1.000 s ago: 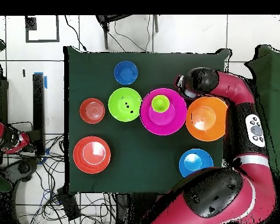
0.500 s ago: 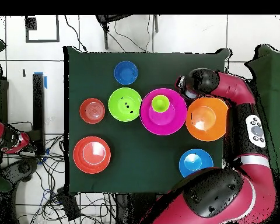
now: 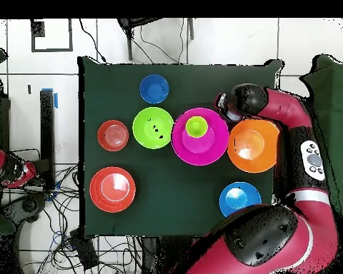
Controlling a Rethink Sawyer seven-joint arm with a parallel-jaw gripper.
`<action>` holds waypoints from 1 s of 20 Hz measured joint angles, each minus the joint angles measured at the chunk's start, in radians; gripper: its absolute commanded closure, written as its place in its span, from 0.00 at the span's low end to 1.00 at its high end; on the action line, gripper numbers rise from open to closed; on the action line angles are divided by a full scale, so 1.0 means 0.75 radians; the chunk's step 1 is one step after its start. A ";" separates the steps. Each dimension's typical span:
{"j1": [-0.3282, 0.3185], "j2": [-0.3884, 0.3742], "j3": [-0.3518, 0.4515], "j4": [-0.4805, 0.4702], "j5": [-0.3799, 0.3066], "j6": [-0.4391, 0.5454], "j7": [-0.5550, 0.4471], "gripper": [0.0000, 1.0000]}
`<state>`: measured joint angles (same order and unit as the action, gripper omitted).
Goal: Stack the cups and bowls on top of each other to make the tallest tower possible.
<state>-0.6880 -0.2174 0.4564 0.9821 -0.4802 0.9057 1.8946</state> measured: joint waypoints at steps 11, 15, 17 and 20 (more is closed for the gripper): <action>0.000 0.027 0.000 0.000 -0.006 0.000 0.000 0.00; 0.000 0.039 0.000 0.000 -0.008 0.000 0.000 0.00; -0.001 0.039 0.000 -0.001 -0.008 0.000 0.000 0.00; -0.002 0.032 0.000 -0.006 -0.010 0.000 -0.001 1.00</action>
<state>-0.6897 -0.1933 0.4564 0.9778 -0.4878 0.9056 1.8941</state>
